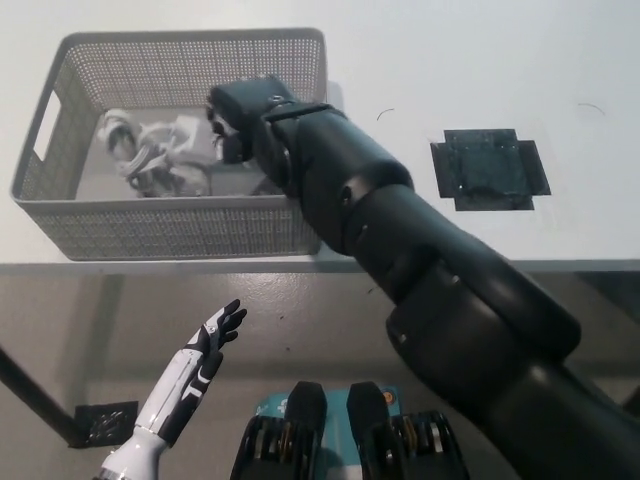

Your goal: Use the right hand to pick up a power strip and put it into a container on the left side

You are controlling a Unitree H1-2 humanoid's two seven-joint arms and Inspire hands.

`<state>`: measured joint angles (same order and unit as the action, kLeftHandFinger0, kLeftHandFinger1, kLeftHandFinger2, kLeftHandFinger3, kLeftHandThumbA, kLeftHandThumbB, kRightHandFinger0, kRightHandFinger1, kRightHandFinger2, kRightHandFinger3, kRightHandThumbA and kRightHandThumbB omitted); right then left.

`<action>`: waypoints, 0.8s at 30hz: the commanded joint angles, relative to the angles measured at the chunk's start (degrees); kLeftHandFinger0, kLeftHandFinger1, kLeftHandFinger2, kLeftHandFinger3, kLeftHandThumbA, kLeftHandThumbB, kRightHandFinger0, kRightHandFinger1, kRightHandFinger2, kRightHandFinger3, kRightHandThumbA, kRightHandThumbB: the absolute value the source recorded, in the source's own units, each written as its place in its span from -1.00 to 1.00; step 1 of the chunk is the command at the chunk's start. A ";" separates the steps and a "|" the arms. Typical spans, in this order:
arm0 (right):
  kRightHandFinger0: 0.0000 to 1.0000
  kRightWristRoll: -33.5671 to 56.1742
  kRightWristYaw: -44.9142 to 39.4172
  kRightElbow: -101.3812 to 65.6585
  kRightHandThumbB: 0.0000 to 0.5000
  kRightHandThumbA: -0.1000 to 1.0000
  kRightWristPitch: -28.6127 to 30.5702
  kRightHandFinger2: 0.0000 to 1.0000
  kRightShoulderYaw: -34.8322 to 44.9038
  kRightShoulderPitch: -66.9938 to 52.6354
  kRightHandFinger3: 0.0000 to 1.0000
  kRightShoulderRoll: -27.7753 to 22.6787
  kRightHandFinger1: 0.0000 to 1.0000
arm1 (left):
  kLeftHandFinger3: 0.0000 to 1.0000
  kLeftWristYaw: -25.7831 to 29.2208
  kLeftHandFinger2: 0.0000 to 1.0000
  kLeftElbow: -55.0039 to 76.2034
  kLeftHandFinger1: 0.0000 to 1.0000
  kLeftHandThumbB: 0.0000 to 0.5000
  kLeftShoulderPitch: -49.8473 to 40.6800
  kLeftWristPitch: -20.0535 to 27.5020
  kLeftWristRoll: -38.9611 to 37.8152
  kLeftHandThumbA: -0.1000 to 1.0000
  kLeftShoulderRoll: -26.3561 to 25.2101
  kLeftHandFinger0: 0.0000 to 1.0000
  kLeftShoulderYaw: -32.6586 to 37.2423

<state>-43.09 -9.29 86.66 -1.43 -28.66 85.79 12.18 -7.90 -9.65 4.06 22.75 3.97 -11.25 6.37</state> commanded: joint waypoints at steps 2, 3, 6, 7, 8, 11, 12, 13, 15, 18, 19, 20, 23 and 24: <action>-1.00 24.20 -49.71 -3.15 0.18 -1.00 -10.81 0.41 19.23 22.52 0.65 -9.77 -0.07 | 1.00 -2.86 1.00 1.99 1.00 0.16 2.61 1.00 0.40 1.00 -1.96 1.00 1.18; -1.00 25.93 -50.07 -3.37 0.21 -1.00 -11.40 0.39 21.07 23.24 0.69 -10.42 -0.09 | 1.00 -2.83 1.00 1.92 1.00 0.15 2.58 1.06 0.36 1.00 -1.89 1.00 1.19; -1.00 30.90 -51.55 -5.60 0.31 -0.88 -10.40 0.71 26.02 29.06 1.00 -14.59 -0.10 | 1.00 -2.30 1.00 1.90 1.00 0.12 2.47 1.33 1.63 1.00 -1.84 1.00 1.28; -0.96 32.61 -50.46 -7.03 0.38 -0.60 -9.45 0.68 27.77 30.24 1.00 -15.96 -0.09 | 1.00 -2.19 1.00 1.85 1.00 0.12 2.47 1.39 1.72 1.00 -1.78 1.00 1.27; -0.78 35.32 -50.50 -8.52 0.25 -0.44 -8.18 0.81 30.36 30.88 1.00 -17.30 0.04 | 1.00 -2.17 1.00 1.94 1.00 0.11 2.41 1.20 1.74 1.00 -1.76 1.00 1.25; -0.75 45.94 -46.66 -11.78 0.04 -0.03 -10.68 0.78 41.92 31.23 1.00 -20.87 -0.08 | 1.00 -2.11 1.00 2.00 1.00 0.07 2.14 0.93 1.70 1.00 -1.81 1.00 1.14; -0.62 48.32 -42.57 -13.61 -0.01 0.09 -10.38 0.72 45.03 30.86 1.00 -21.62 -0.03 | 1.00 -2.14 1.00 1.94 1.00 0.06 1.99 1.01 1.51 1.00 -1.92 1.00 1.05; -0.62 49.20 -40.91 -14.56 -0.01 0.09 -10.47 0.72 46.21 30.70 1.00 -21.91 -0.03 | 1.00 -2.14 1.00 1.91 1.00 0.06 1.94 1.03 1.47 1.00 -1.95 1.00 1.02; -0.21 51.17 -34.48 -22.66 -0.13 0.32 -7.97 0.77 48.70 28.75 1.00 -22.79 0.17 | 1.00 -2.34 1.00 2.13 1.00 0.01 1.77 0.81 1.62 1.00 -2.31 1.00 1.05; -0.14 56.03 -29.17 -41.74 -0.01 0.31 -14.65 0.73 53.63 24.02 1.00 -23.84 0.21 | 1.00 -2.38 1.00 1.98 1.00 -0.06 1.80 0.86 1.79 1.00 -2.55 1.00 1.02; -0.13 57.17 -28.77 -45.63 -0.01 0.34 -16.47 0.74 54.72 23.21 1.00 -24.45 0.23 | 1.00 -2.41 1.00 1.52 1.00 -0.06 1.88 1.31 1.59 1.00 -2.49 1.00 1.05; -0.09 58.11 -28.61 -49.05 0.00 0.48 -16.69 0.85 55.47 22.43 1.00 -25.38 0.32 | 1.00 -2.36 1.00 1.21 1.00 -0.10 2.03 1.60 1.63 1.00 -2.40 1.00 1.09; 0.11 59.72 -27.60 -54.87 0.32 0.75 -20.23 0.93 57.84 21.76 1.00 -26.61 0.42 | 1.00 -2.12 1.00 1.03 1.00 -0.10 1.95 1.77 1.73 1.00 -2.26 1.00 1.01; 0.35 61.07 -27.81 -57.75 0.35 0.89 -21.34 1.00 58.87 21.35 1.00 -27.53 0.60 | 1.00 -1.95 1.00 1.03 1.00 -0.11 1.99 1.78 1.99 1.00 -2.13 1.00 1.04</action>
<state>-22.15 -28.91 72.34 -6.86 5.56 87.25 -0.99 -7.90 -9.99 4.05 22.53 4.14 -11.27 6.43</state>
